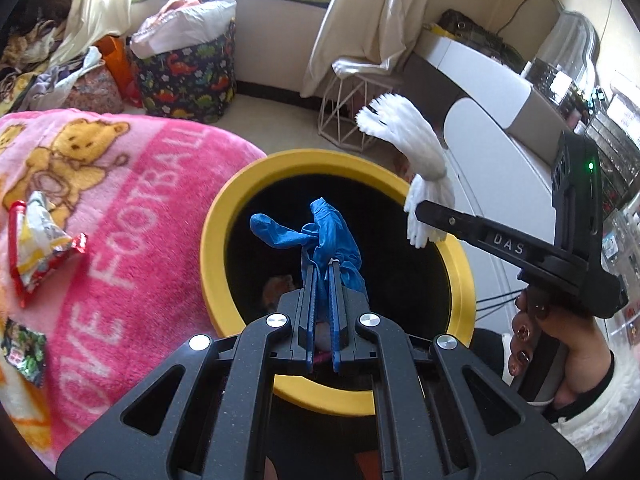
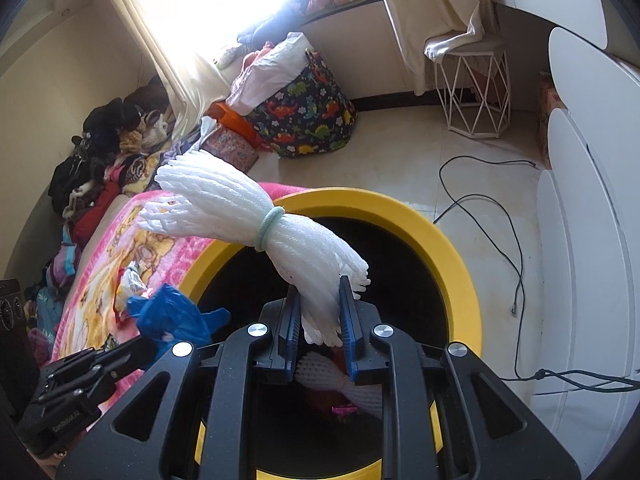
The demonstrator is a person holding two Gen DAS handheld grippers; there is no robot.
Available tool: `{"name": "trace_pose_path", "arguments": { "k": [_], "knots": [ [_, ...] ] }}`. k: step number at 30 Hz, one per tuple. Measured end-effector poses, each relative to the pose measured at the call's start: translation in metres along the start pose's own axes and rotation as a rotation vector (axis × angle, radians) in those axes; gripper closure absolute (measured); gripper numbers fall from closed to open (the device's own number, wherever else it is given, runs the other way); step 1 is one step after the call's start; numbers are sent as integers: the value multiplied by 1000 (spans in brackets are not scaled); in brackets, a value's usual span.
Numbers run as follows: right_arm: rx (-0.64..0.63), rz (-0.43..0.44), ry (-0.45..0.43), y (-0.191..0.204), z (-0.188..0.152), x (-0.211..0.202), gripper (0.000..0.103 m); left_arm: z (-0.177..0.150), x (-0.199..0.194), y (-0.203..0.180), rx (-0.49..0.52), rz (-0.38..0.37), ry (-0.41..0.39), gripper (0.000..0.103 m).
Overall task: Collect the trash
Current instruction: 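Open both tools to drop the blue bag and brush into the bin, then move both open tools back from the bin toward the remaining trash on the blanket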
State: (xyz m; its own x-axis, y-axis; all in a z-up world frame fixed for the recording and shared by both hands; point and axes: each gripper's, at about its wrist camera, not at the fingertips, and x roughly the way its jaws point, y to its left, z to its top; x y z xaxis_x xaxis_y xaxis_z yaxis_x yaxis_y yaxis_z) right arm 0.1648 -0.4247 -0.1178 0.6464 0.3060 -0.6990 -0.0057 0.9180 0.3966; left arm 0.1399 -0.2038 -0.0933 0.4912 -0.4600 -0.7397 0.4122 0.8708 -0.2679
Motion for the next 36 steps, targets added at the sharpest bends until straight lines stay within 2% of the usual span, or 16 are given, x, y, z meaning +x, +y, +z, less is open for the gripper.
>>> {"name": "trace_pose_path", "arguments": {
  "k": [10, 15, 18, 19, 21, 22, 24, 26, 27, 31, 36],
  "knots": [
    [3, 2, 28, 0, 2, 8, 83, -6, 18, 1, 5, 3, 53, 100],
    [13, -3, 27, -2, 2, 8, 74, -5, 23, 1, -3, 2, 65, 100],
    [27, -8, 19, -4, 3, 6, 60, -4, 24, 1, -2, 6, 65, 100],
    [28, -9, 16, -5, 3, 6, 57, -4, 24, 1, -2, 9, 64, 97],
    [33, -15, 9, -5, 3, 4, 53, -3, 23, 3, -9, 12, 61, 84],
    [36, -17, 6, -6, 4, 3, 50, -3, 22, 4, -12, 14, 58, 73],
    [42, -19, -1, -7, 5, 1, 47, -3, 20, 5, -15, 21, 47, 64],
    [46, -26, -6, -8, 5, 0, 43, -2, 17, 5, -18, 28, 36, 47],
    [48, -29, -9, -8, 6, -1, 42, -2, 15, 6, -23, 27, 29, 43],
    [55, -37, -21, -9, 7, -5, 34, 1, 9, 8, -37, 24, 3, 13],
    [69, -43, -38, -11, 7, -10, 26, 5, 1, 8, -38, 43, -31, 11]
  ]
}}
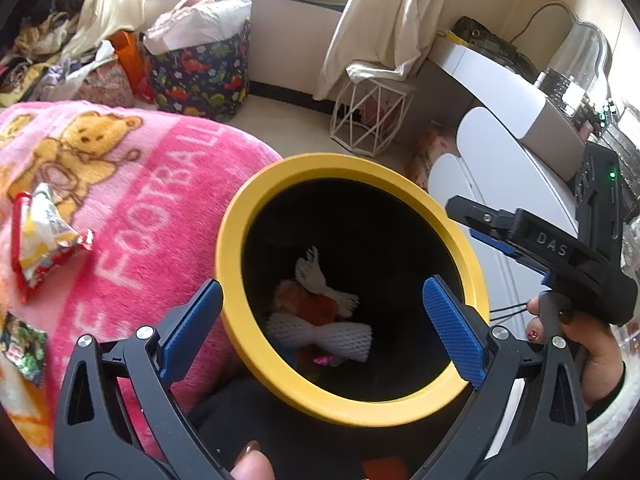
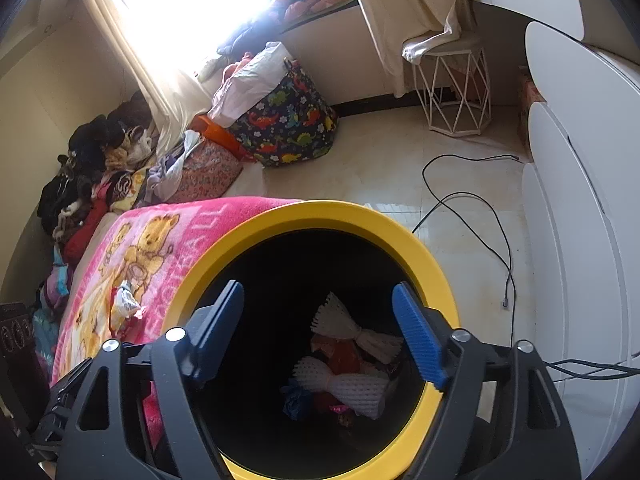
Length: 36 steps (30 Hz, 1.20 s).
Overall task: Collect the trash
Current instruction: 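Move both open tools back from the bin toward the remaining trash on the blanket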
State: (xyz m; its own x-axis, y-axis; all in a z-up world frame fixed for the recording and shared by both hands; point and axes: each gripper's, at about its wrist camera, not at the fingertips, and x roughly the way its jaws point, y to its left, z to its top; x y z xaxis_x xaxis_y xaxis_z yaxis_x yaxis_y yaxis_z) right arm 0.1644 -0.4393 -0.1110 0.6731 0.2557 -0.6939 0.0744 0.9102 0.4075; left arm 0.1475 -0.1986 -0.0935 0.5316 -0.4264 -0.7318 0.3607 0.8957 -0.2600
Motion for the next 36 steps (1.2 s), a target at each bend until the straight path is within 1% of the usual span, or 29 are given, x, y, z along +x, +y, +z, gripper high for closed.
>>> {"name": "trace_pose_path", "arguments": {
  "k": [9, 10, 18, 25, 30, 36],
  "knots": [
    [-1, -9, -24, 5, 1, -8, 22, 5, -13, 3, 1, 8, -39, 11],
    [-1, -11, -27, 6, 1, -8, 20, 6, -14, 3, 0, 8, -44, 11],
    [-14, -9, -52, 17, 3, -16, 19, 15, -36, 18, -25, 38, -116, 11],
    [-42, 8, -83, 33, 4, -20, 19, 24, -57, 36, -61, 62, -176, 11],
    [-73, 23, -102, 48, 4, -23, 17, 29, -71, 49, -84, 80, -213, 11],
    [-114, 52, -104, 71, 3, -23, 16, 32, -87, 65, -113, 110, -253, 11]
  ]
}}
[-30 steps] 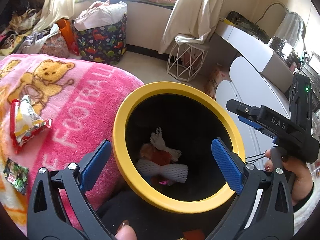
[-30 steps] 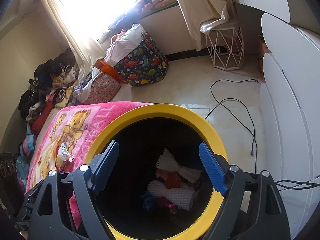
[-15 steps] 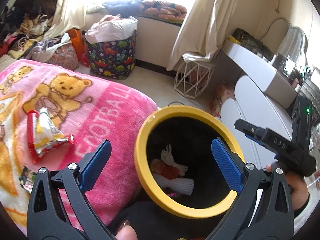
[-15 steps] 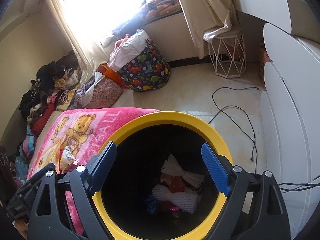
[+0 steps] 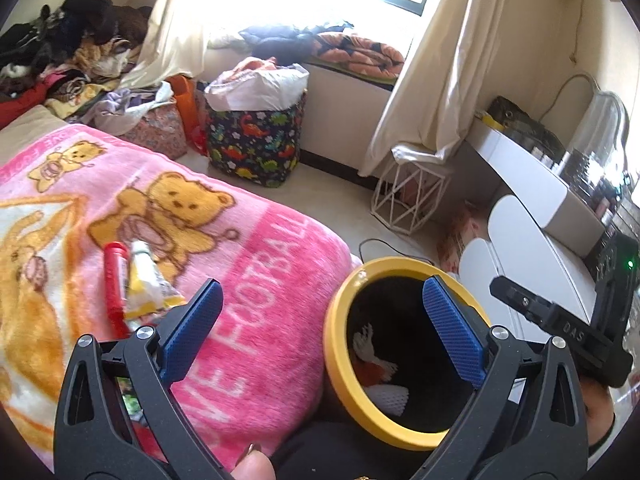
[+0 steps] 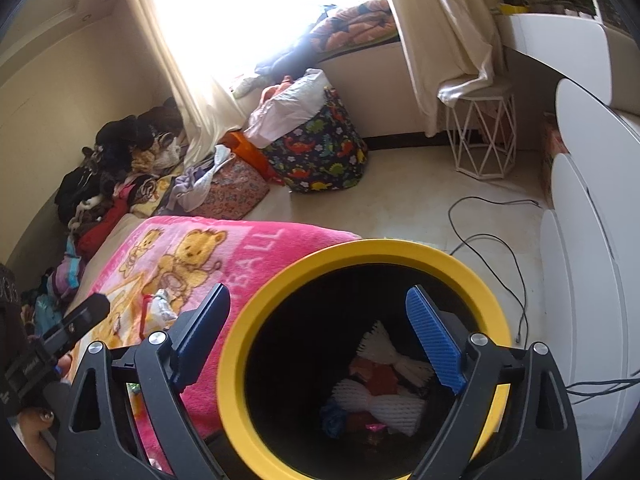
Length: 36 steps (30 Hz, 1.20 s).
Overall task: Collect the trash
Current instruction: 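Move both open tools back from the bin toward the remaining trash on the blanket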
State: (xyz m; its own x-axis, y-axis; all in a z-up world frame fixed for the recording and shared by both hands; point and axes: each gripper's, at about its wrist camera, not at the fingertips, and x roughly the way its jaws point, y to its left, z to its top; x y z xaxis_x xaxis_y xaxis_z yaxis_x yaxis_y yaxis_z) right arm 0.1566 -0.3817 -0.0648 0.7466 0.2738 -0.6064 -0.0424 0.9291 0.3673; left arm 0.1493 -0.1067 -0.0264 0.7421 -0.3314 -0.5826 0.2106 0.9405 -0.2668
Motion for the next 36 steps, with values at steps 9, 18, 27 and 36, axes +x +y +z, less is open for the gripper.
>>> {"name": "trace_pose_path", "arguments": {
  "k": [9, 18, 27, 36],
  "knots": [
    [-75, 59, 18, 42, -3, 10, 16, 9, -13, 29, -46, 44, -41, 11],
    [-145, 114, 44, 84, -11, 22, 15, 15, -21, 61, -96, 95, -70, 11],
    [-232, 168, 97, 133, -19, 46, 15, 19, -29, 101, -140, 198, -90, 11],
    [-291, 196, 179, 176, -33, 84, 15, 15, -34, 161, -248, 312, -78, 11]
  ]
}}
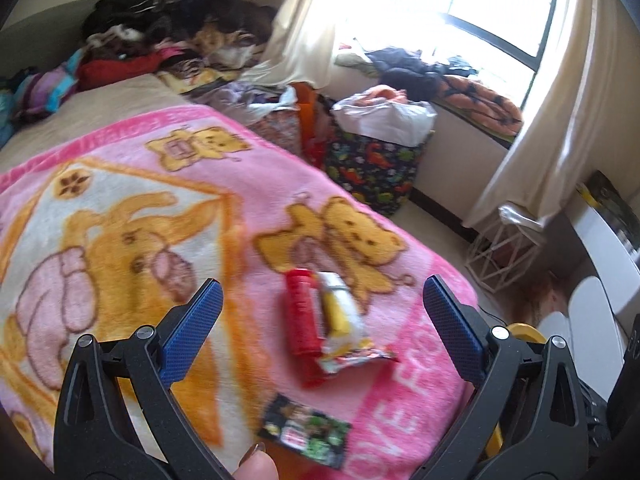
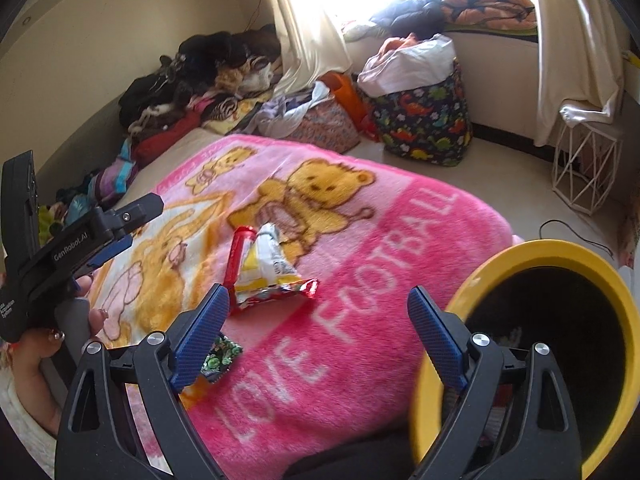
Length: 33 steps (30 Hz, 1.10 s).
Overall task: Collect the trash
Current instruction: 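Move both open tools back from the bin toward the remaining trash on the blanket, then grasp the red tube with the left tool while the right tool grasps the red wrapper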
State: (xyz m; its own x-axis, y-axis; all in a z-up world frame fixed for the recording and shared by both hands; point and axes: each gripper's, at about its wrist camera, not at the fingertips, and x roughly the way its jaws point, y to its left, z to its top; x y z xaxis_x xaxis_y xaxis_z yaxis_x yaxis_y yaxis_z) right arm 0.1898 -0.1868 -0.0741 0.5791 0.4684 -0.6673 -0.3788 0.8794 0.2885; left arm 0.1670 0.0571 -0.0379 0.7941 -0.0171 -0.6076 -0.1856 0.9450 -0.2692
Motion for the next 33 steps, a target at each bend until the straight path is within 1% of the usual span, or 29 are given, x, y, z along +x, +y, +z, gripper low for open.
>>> {"name": "trace_pose_path", "arguments": {
  "k": [3, 6, 8, 10, 14, 18, 21, 24, 25, 27, 29, 30, 31, 32, 33],
  "knots": [
    [3, 4, 26, 6, 0, 17, 15, 1, 7, 18, -37, 31, 20, 11],
    [19, 9, 59, 9, 1, 36, 15, -1, 14, 32, -65, 45, 42, 21],
    [28, 4, 80, 10, 1, 50, 16, -3, 19, 37, -77, 46, 59, 26],
    [34, -4, 99, 11, 1, 62, 19, -5, 24, 40, -85, 42, 77, 32],
    [22, -28, 126, 16, 1, 83, 22, -9, 36, 42, -85, 30, 119, 40],
    [44, -34, 160, 16, 0, 105, 26, -12, 49, 39, -75, 10, 159, 43],
    [100, -12, 193, 9, 0, 120, 32, -14, 61, 36, -65, -5, 194, 46],
    [151, 19, 227, 3, -3, 133, 40, -15, 73, 34, -62, -21, 228, 46],
    [159, 29, 235, 1, -3, 136, 46, -16, 76, 33, -61, -24, 237, 47],
    [170, 44, 251, 1, -5, 141, 53, -17, 85, 31, -62, -35, 259, 50],
    [172, 66, 261, 1, -7, 143, 68, -18, 94, 30, -70, -43, 284, 54],
    [175, 75, 265, 0, -8, 143, 71, -18, 99, 29, -76, -50, 295, 56],
    [176, 78, 266, -1, -8, 143, 79, -19, 102, 28, -79, -53, 303, 57],
    [177, 81, 267, -2, -8, 141, 85, -20, 106, 27, -82, -57, 314, 57],
    [177, 89, 268, -4, -9, 140, 86, -21, 110, 26, -88, -63, 326, 57]
  ]
}}
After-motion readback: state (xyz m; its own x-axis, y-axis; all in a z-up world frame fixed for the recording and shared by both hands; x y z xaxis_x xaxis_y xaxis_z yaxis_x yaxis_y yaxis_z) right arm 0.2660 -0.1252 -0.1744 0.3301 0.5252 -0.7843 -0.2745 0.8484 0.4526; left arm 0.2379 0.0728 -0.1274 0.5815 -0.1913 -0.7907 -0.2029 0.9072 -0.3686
